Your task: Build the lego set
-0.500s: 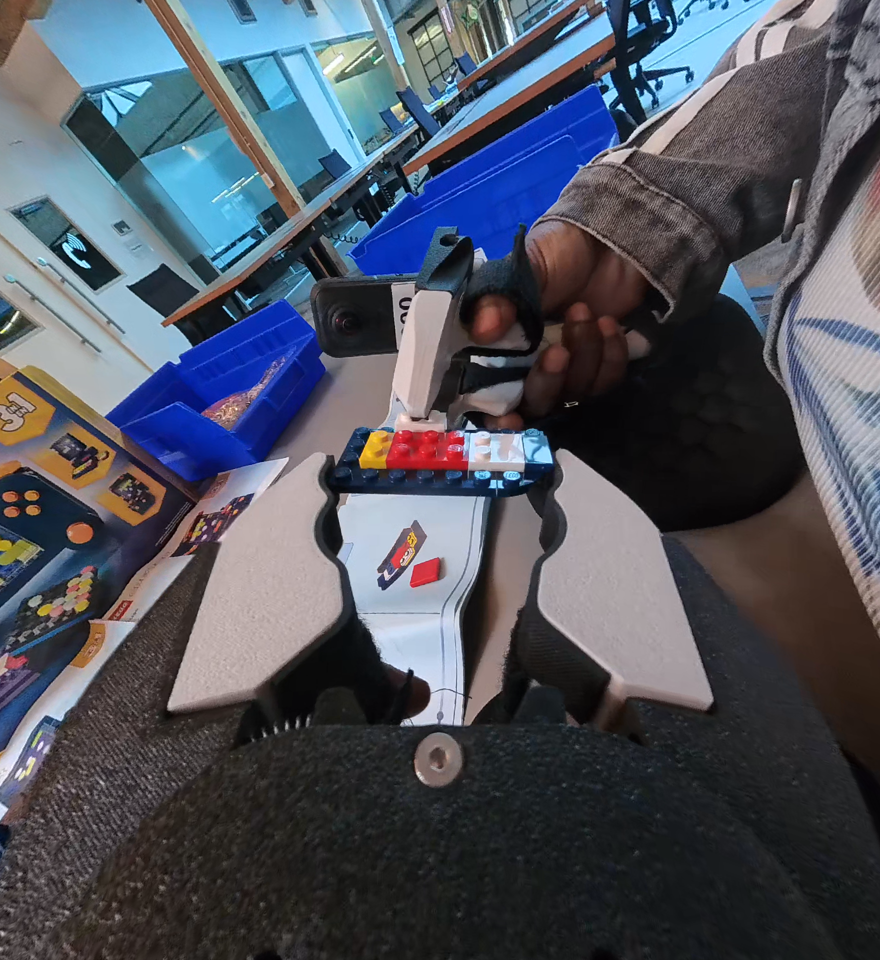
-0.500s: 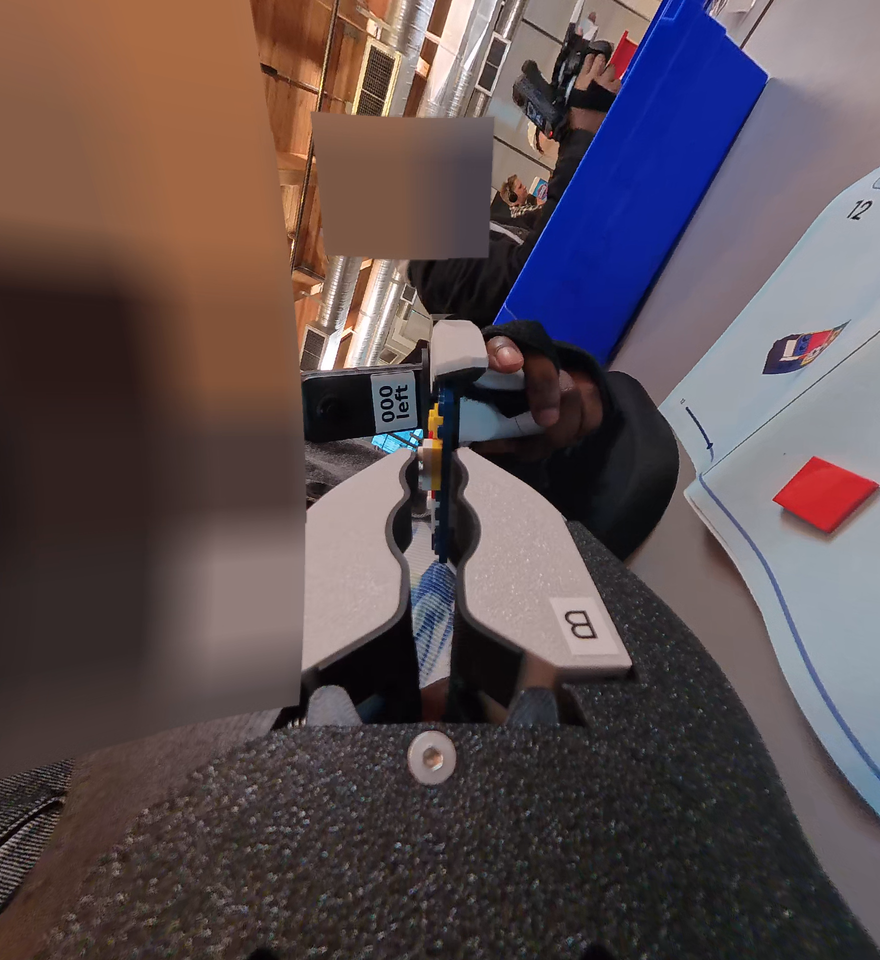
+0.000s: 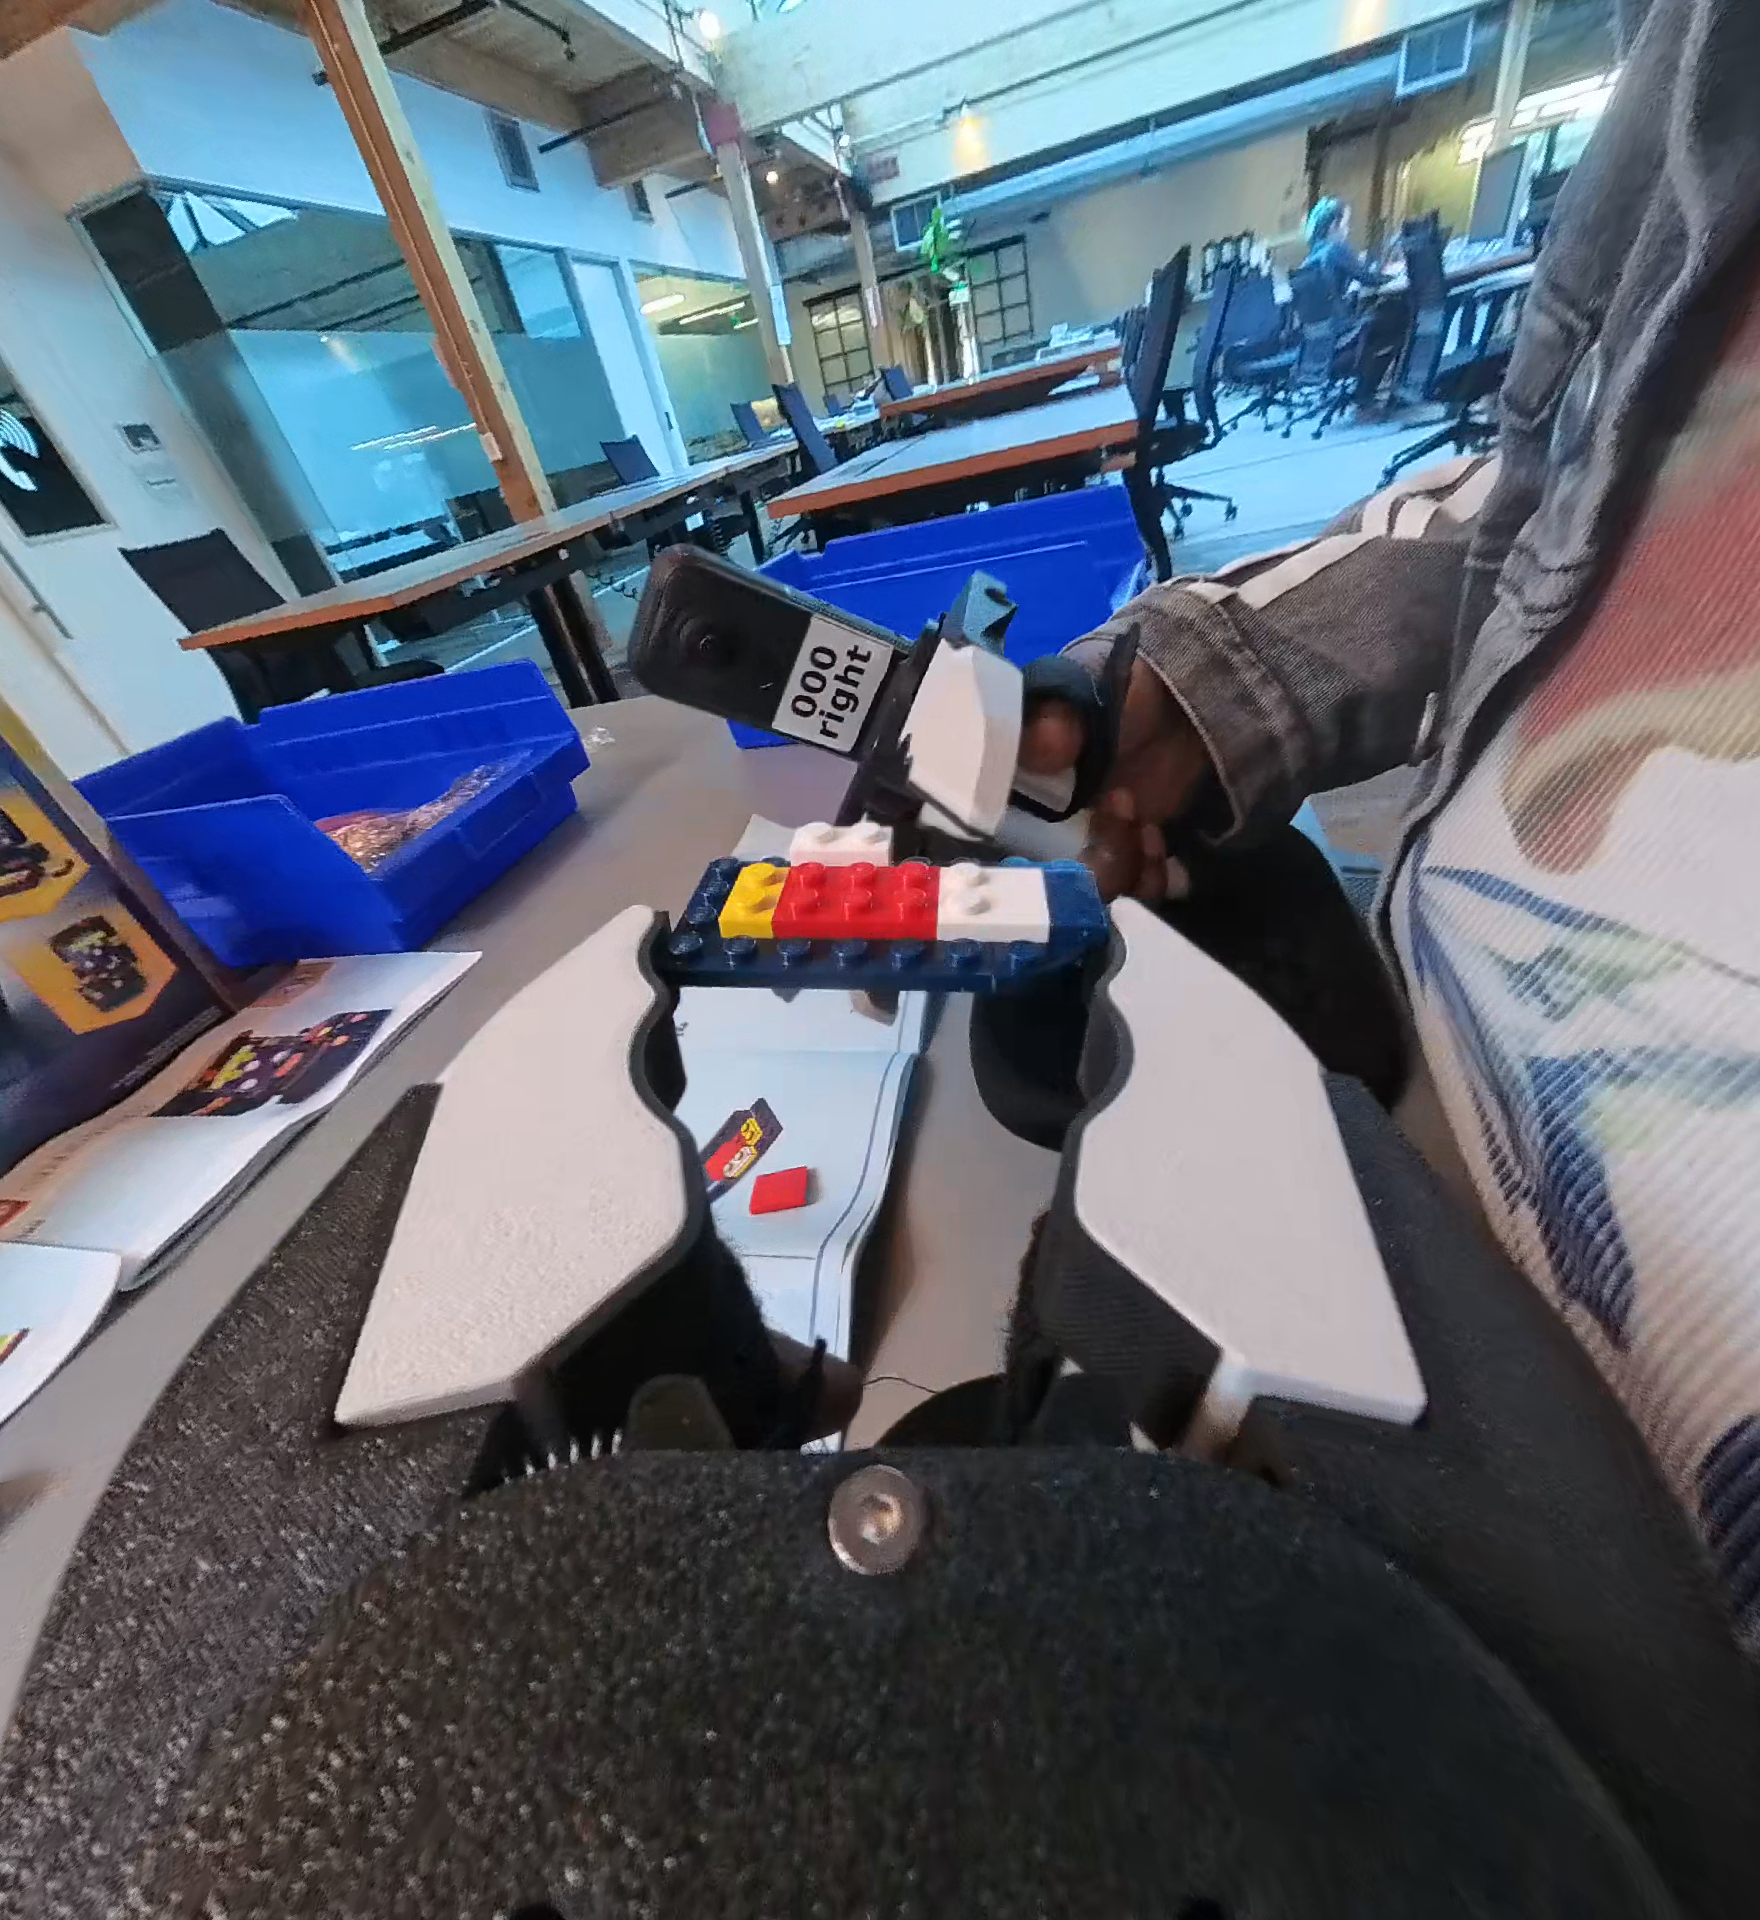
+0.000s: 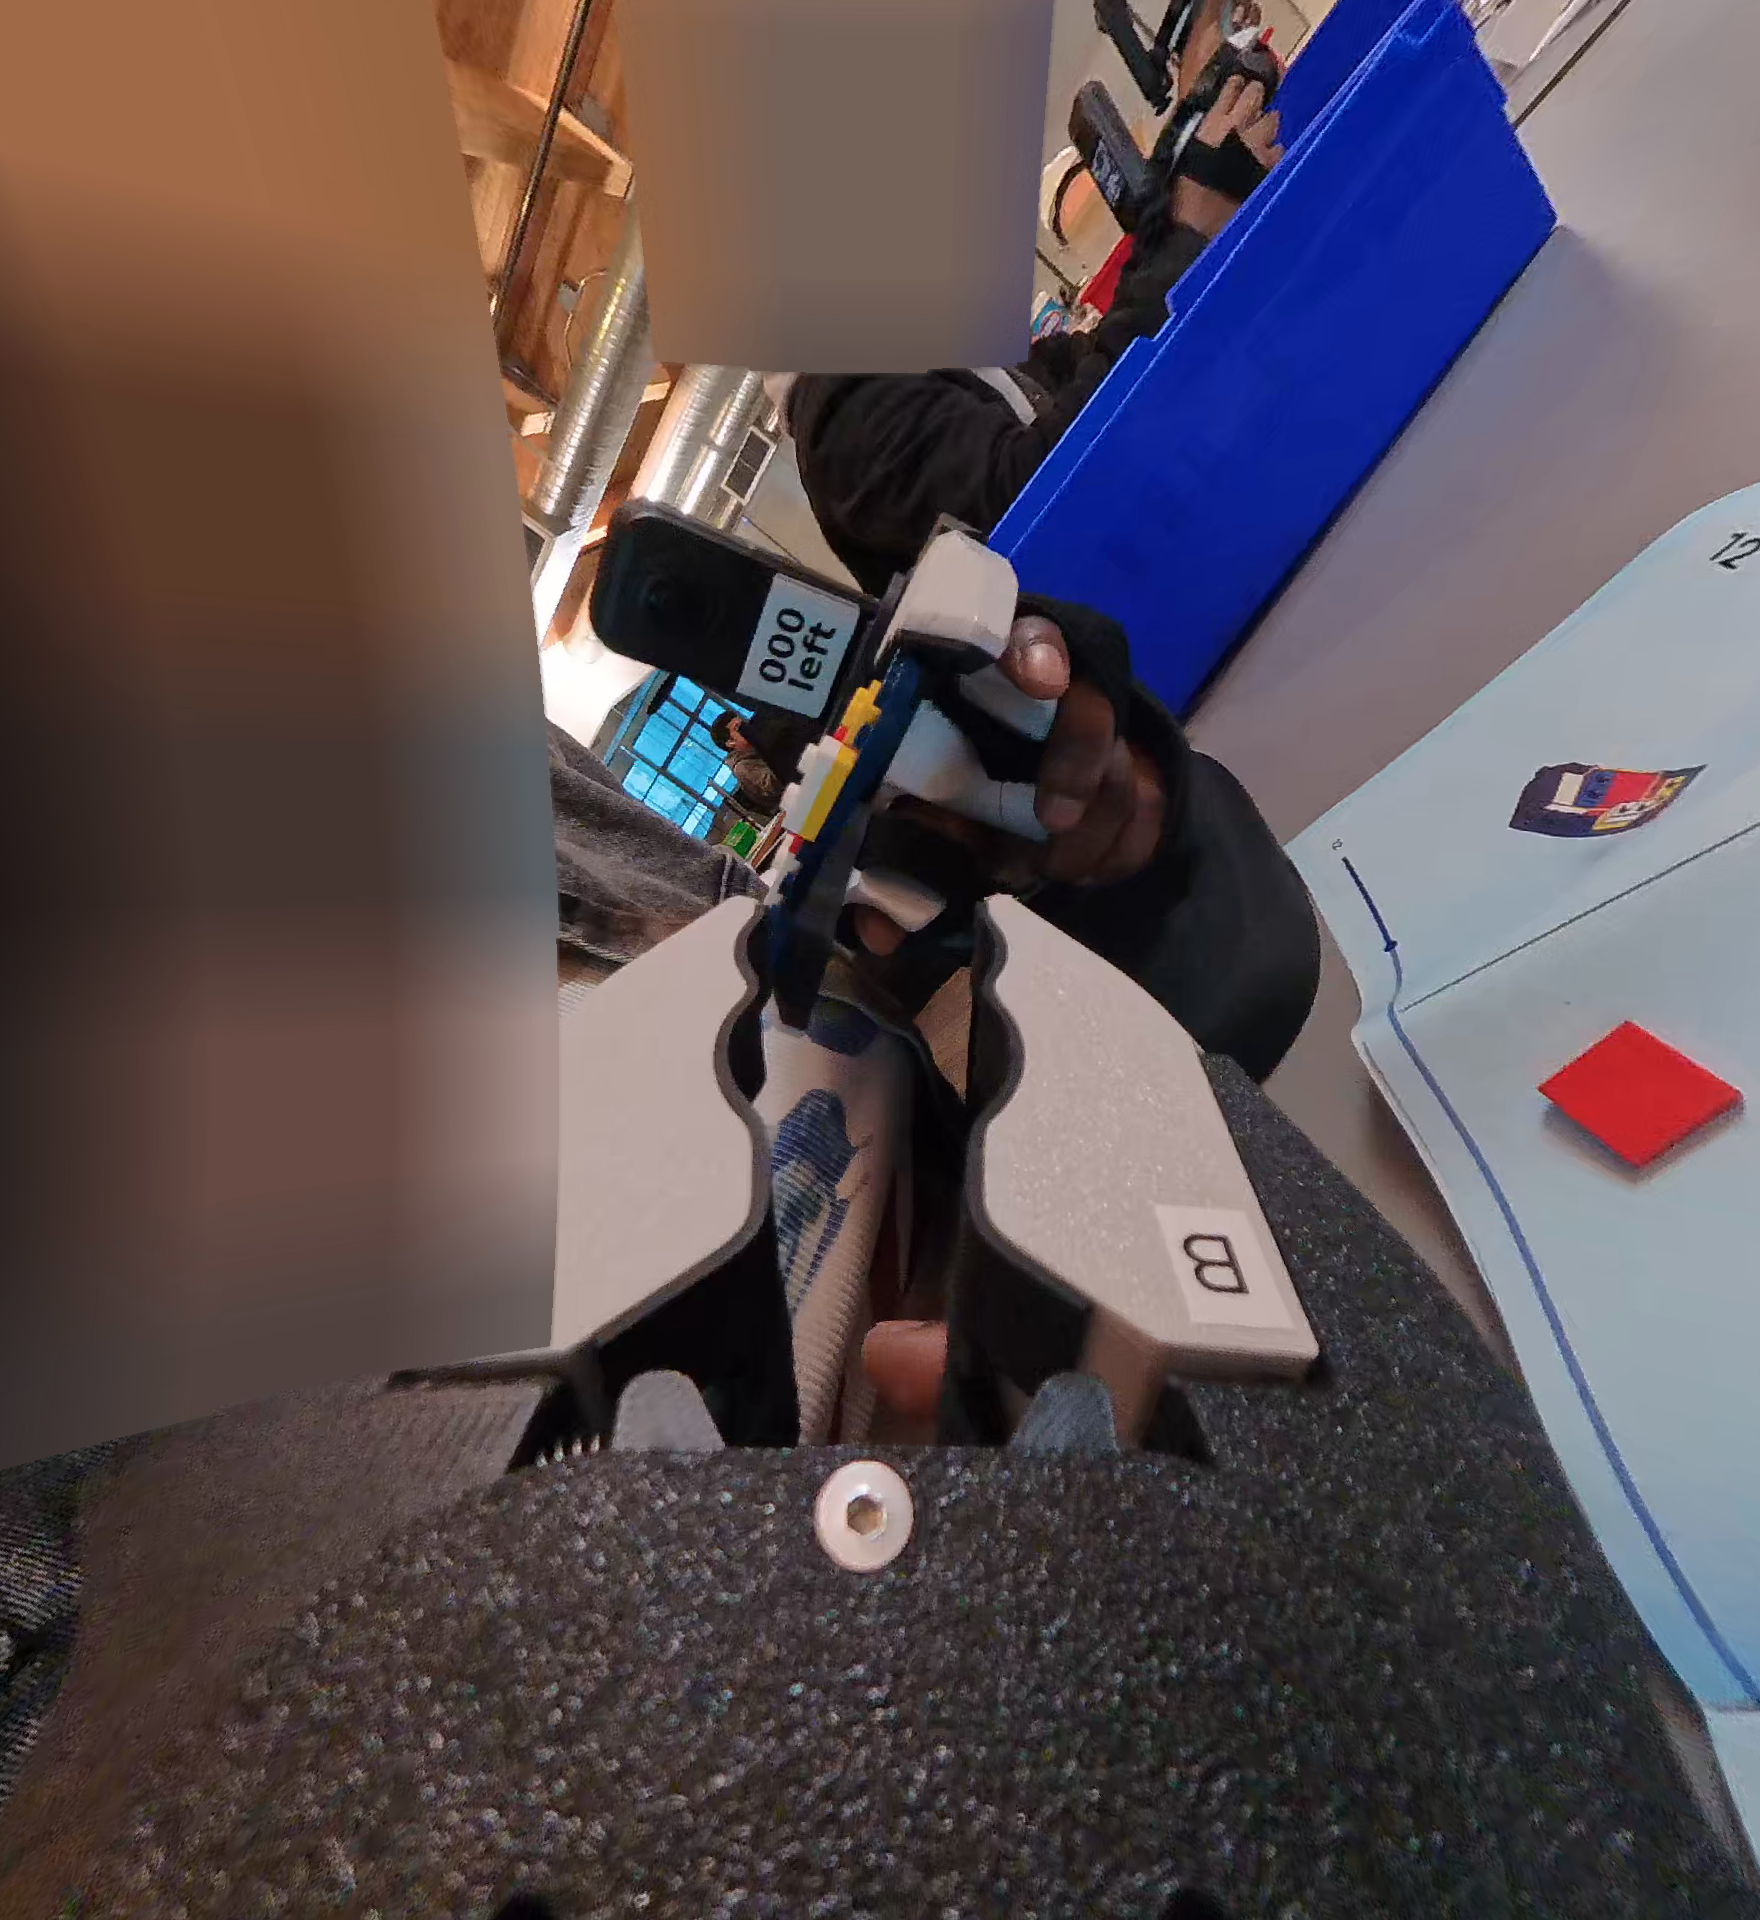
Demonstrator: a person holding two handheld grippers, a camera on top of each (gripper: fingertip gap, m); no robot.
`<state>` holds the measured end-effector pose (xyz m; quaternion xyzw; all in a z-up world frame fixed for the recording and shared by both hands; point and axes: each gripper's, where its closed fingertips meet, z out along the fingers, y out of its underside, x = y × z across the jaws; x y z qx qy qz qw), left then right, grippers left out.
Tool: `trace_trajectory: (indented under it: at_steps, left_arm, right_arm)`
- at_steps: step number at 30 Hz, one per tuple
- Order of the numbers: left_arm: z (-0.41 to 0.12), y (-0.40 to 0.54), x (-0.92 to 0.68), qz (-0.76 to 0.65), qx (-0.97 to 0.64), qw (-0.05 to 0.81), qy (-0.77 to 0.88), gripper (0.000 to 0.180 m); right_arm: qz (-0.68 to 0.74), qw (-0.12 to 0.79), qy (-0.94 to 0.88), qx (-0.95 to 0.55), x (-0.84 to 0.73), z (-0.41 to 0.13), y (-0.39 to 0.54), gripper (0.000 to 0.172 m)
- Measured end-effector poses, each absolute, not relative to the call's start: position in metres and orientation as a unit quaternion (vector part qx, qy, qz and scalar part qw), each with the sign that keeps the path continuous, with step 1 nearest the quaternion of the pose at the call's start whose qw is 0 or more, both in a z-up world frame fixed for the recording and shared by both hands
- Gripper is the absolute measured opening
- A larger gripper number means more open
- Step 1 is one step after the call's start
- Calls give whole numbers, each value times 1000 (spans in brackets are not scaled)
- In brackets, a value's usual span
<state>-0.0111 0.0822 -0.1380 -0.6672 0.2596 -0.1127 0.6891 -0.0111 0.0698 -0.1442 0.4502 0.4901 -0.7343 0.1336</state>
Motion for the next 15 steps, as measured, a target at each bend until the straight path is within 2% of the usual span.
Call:
trace_trajectory:
  at_steps: [2,7,12,15]
  left_arm:
    - [-137,81,-14,-128,-669,688,249,75]
    - [-136,80,-17,-152,-669,689,236,75]
    - [-139,80,-15,-156,-671,683,242,75]
    - [-138,79,-16,-162,-669,684,241,75]
  right_arm:
    - [-731,121,501,447,-12,-143,72,37]
    - [-695,15,580,425,-14,-141,78,41]
    - [-712,-26,595,373,-10,-125,77,44]
    - [-684,-112,637,338,-12,-127,80,58]
